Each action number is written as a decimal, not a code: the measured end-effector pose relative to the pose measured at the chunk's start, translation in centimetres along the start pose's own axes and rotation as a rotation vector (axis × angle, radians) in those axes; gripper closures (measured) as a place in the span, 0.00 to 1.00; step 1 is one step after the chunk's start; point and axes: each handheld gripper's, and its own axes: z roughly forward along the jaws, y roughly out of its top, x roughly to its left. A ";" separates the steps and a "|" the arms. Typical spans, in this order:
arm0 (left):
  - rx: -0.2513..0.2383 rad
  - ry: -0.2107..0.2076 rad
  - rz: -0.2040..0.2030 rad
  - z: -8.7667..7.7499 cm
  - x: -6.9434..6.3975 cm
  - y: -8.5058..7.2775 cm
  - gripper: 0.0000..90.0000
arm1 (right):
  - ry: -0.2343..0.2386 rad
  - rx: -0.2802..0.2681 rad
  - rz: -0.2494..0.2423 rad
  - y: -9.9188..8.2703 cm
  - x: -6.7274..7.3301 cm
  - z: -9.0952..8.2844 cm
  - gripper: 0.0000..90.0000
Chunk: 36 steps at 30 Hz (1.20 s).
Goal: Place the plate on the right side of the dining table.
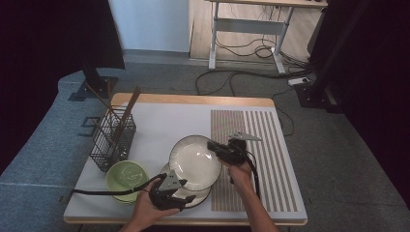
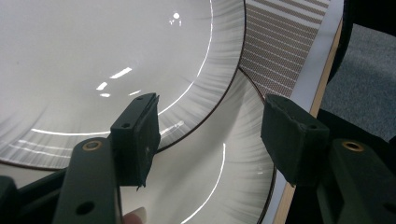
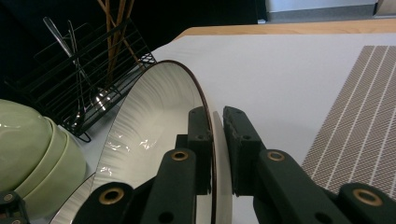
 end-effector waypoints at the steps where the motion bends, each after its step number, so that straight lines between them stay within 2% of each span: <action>1: -0.002 0.000 0.000 -0.1 0.0 0.0 0.41 | 0.000 -0.001 -0.002 0.0 -0.1 -0.1 0.91; 12: -0.015 -0.009 -0.003 -0.4 0.0 0.2 0.41 | -0.016 -0.037 0.018 0.4 -0.7 -1.0 0.91; 36: -0.005 -0.004 0.003 -0.4 0.1 0.2 0.41 | -0.050 -0.107 0.075 0.9 -2.6 -3.3 0.91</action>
